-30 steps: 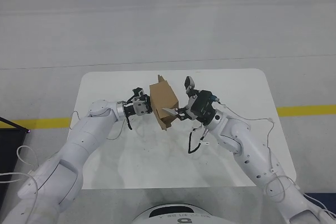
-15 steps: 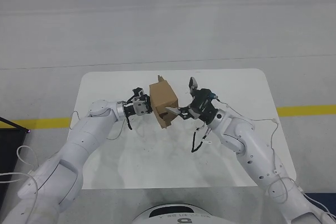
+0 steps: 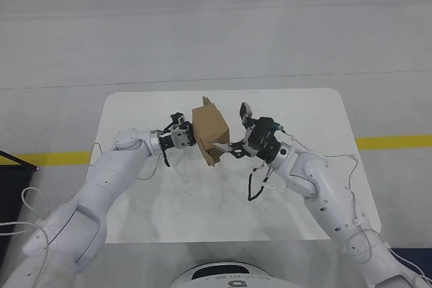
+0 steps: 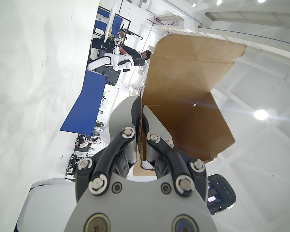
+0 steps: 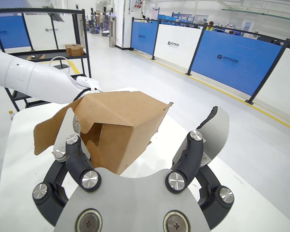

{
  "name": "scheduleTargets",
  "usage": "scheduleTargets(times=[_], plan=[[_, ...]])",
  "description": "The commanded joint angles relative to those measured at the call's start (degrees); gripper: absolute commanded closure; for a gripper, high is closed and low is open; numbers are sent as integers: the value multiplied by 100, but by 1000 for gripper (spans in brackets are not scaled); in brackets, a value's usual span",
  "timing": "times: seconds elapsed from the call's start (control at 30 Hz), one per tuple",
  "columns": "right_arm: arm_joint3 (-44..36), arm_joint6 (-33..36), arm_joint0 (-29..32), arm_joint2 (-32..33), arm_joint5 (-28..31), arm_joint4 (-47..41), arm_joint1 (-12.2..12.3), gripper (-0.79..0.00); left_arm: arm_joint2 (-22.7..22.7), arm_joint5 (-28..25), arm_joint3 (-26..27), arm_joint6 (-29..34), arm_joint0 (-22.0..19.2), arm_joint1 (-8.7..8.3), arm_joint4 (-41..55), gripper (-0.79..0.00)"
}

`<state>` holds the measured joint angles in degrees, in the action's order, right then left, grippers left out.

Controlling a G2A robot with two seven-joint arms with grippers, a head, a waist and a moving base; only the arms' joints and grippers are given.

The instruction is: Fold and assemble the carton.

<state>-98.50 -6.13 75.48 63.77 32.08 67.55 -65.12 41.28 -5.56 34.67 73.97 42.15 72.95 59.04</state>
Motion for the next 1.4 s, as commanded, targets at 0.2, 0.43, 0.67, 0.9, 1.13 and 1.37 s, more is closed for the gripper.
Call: scheduleTargets(times=[0.2,0.43,0.67,0.9,1.13,1.37], plan=[[118,959,-11,234,994,-216,112,-785,0,0,0,0,0,0,0,0],[118,1813,-138,178,1064,-556,129,-785,0,0,0,0,0,0,0,0],[274,2146,-417,0,507,-1042,54,-785,0,0,0,0,0,0,0,0],[388,2260,-594,-147,211,-1078,5,-785,0,0,0,0,0,0,0,0],[213,1767,-371,58,543,-957,58,-785,0,0,0,0,0,0,0,0],[-131,1213,24,224,955,-631,124,-785,0,0,0,0,0,0,0,0]])
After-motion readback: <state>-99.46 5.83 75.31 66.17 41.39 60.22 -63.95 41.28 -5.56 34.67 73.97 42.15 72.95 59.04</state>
